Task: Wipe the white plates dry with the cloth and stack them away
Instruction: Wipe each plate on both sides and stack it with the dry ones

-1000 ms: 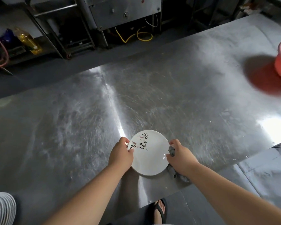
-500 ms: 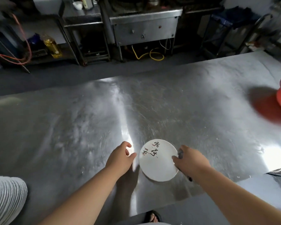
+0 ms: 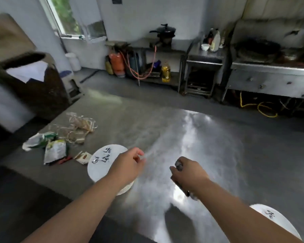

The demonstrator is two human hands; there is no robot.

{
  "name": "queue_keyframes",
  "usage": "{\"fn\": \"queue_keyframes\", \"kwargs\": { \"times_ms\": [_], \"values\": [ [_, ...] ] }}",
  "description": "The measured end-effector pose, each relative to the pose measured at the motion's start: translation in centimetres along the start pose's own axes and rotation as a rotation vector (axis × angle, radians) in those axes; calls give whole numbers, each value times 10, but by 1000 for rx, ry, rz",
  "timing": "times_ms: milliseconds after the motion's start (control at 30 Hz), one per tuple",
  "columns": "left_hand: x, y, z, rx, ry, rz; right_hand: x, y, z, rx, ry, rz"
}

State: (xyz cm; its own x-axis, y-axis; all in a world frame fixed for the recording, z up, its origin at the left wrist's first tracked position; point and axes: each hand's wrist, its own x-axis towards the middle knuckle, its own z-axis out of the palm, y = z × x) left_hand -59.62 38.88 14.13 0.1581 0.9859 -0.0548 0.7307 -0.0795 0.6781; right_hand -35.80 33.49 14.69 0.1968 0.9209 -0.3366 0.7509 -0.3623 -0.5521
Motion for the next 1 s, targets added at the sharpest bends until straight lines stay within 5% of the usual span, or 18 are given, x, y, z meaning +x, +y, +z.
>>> {"fn": "queue_keyframes", "kwargs": {
  "times_ms": [433, 800, 1000],
  "values": [
    [3, -174, -117, 21, 133, -279, 33, -149, 123, -145, -48, -96],
    [28, -195, -102, 155, -58, -267, 54, -151, 138, -272, 29, 65],
    [32, -191, -99, 138, -44, -251, 56, -143, 139, -89, -9, 108]
  ]
}}
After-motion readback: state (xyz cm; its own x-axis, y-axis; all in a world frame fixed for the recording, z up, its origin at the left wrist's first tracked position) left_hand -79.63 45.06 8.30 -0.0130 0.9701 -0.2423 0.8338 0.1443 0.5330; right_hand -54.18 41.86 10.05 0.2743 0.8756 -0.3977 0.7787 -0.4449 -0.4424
